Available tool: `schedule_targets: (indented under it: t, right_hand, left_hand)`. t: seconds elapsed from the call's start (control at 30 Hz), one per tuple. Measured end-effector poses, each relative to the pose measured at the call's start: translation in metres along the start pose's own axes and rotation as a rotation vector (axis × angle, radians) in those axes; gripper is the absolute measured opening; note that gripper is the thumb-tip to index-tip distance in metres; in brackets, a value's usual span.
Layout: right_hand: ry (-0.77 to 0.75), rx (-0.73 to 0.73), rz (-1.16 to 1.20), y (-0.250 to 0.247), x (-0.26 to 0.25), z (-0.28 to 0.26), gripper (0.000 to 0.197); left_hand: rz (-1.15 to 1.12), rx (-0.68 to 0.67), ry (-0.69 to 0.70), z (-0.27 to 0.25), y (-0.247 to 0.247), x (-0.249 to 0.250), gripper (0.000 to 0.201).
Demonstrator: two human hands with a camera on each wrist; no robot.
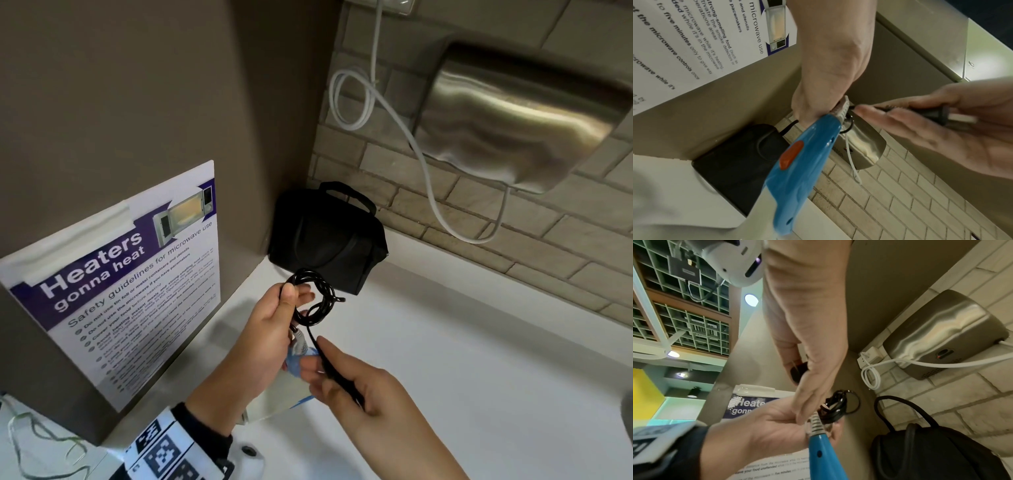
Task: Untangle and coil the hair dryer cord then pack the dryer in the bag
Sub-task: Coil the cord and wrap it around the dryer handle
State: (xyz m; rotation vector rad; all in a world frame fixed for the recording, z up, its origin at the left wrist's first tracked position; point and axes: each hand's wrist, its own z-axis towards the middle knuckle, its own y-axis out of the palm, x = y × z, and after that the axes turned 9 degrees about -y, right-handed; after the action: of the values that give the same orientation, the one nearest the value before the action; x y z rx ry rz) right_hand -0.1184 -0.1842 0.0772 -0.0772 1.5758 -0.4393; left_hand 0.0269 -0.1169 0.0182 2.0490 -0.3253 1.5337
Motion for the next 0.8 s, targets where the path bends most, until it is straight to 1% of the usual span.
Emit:
schedule_targets:
  t: [0.07,0.13,0.17,0.23,0.27,0.3,0.33,0.37,0.4,0.43,0.5,0.53,0.57,0.6,0.63,0.67,0.7,0.73,0.8]
  right_hand:
    - [-0.022,-0.017,0.025,0.006,-0.002,-0.004,0.055]
    - [-0.053,-0.045,0.055,0.011,-0.003,-0.01,0.053]
    - [-0.028,-0.089,0.079,0.012,-0.005,-0.012,0.051]
    - [-0.025,-0.14,0.086,0.014,-0.01,-0.016,0.057]
    - [-0.016,-0.173,0.103,0.015,-0.009,-0.016,0.056]
    - [0.046,-0.219,0.096,0.016,-0.007,-0.015,0.042]
    - [0.077,-0.314,0.015,0.012,-0.018,-0.022,0.018]
    - [0.128,-0.343,-0.051,-0.002,0.003,-0.031,0.011]
    - [0.194,-0.331,0.038,-0.006,0.016,-0.037,0.022]
    - [0.195,-0.322,0.041,-0.009,0.031,-0.041,0.025]
    - [0.052,-0.266,-0.009,-0.021,0.052,-0.051,0.047]
    - [0.05,-0.233,0.013,-0.027,0.045,-0.053,0.046]
    - [0.067,-0.144,0.043,-0.03,0.036,-0.046,0.039]
    - [0.098,-0.132,0.07,-0.038,0.027,-0.04,0.04]
    - [0.061,-0.091,0.05,-0.047,0.023,-0.037,0.046]
    - [0.057,-0.124,0.043,-0.059,0.018,-0.042,0.05]
    - [0.024,-0.121,0.017,-0.058,0.028,-0.036,0.053]
    - [0.038,-0.147,0.011,-0.06,0.025,-0.036,0.055]
    - [0.018,-0.163,-0.123,-0.059,0.037,-0.034,0.059]
  left_hand:
    - [-0.034,-0.002,0.003,0.0,0.0,0.002,0.031]
    - [-0.056,-0.025,0.027,0.001,0.0,0.003,0.038]
    - [-0.057,-0.037,0.036,0.0,0.001,0.003,0.042]
    - [-0.043,-0.053,0.051,-0.001,0.002,0.004,0.041]
    - [-0.045,-0.058,0.057,-0.002,0.003,0.005,0.04]
    - [-0.054,-0.062,0.059,-0.003,0.003,0.007,0.04]
    - [-0.072,-0.063,0.057,-0.004,0.003,0.008,0.04]
    - [-0.104,-0.062,0.053,-0.004,0.003,0.01,0.04]
    - [-0.149,-0.05,0.047,-0.003,0.002,0.012,0.041]
    - [-0.193,-0.035,0.04,-0.002,0.0,0.015,0.041]
    - [-0.234,-0.008,0.023,-0.002,-0.004,0.02,0.041]
    - [-0.228,-0.003,0.016,-0.002,-0.006,0.022,0.041]
    - [-0.216,0.001,0.008,-0.003,-0.006,0.023,0.04]
    - [-0.21,0.001,-0.001,-0.004,-0.007,0.024,0.039]
    - [-0.209,0.0,-0.008,-0.005,-0.006,0.024,0.038]
    - [-0.203,0.0,-0.013,-0.005,-0.006,0.024,0.038]
    - [-0.191,-0.002,-0.018,-0.005,-0.005,0.023,0.038]
    - [-0.177,-0.006,-0.023,-0.005,-0.004,0.022,0.039]
    - [-0.166,-0.018,-0.027,-0.005,-0.002,0.022,0.04]
